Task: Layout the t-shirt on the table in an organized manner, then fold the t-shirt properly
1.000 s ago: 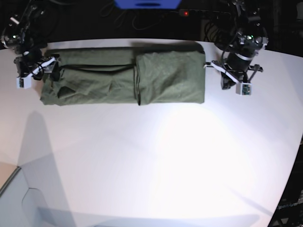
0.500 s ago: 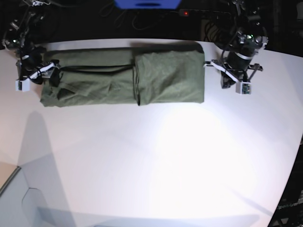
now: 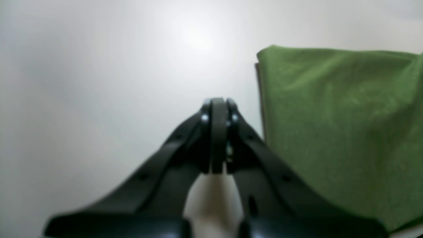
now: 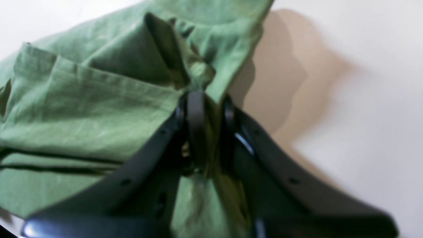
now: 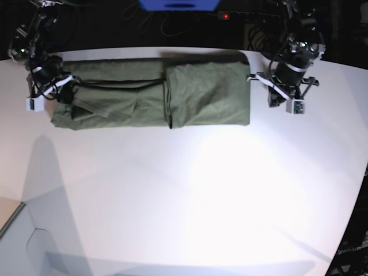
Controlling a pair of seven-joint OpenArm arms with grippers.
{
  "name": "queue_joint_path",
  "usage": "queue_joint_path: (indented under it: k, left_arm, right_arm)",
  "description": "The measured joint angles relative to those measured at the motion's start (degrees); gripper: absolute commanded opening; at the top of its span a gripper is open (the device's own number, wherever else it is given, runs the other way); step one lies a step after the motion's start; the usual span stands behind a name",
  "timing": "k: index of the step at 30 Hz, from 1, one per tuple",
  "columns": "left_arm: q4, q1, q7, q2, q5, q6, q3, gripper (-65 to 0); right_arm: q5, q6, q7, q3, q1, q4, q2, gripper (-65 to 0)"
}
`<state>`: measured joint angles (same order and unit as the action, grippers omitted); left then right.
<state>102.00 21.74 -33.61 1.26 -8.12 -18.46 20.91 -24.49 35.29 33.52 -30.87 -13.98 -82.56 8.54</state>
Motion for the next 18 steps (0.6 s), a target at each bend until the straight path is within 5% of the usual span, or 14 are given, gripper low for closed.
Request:
queue_joint_path:
  k: [18]
  left_arm:
    - [-6.5,-0.6,0.0,0.5,0.2,0.0,0.0,-64.9]
  right_arm:
    - [2.6,0.1,4.4,1.2,-2.5,-15.8,-2.2,-65.0]
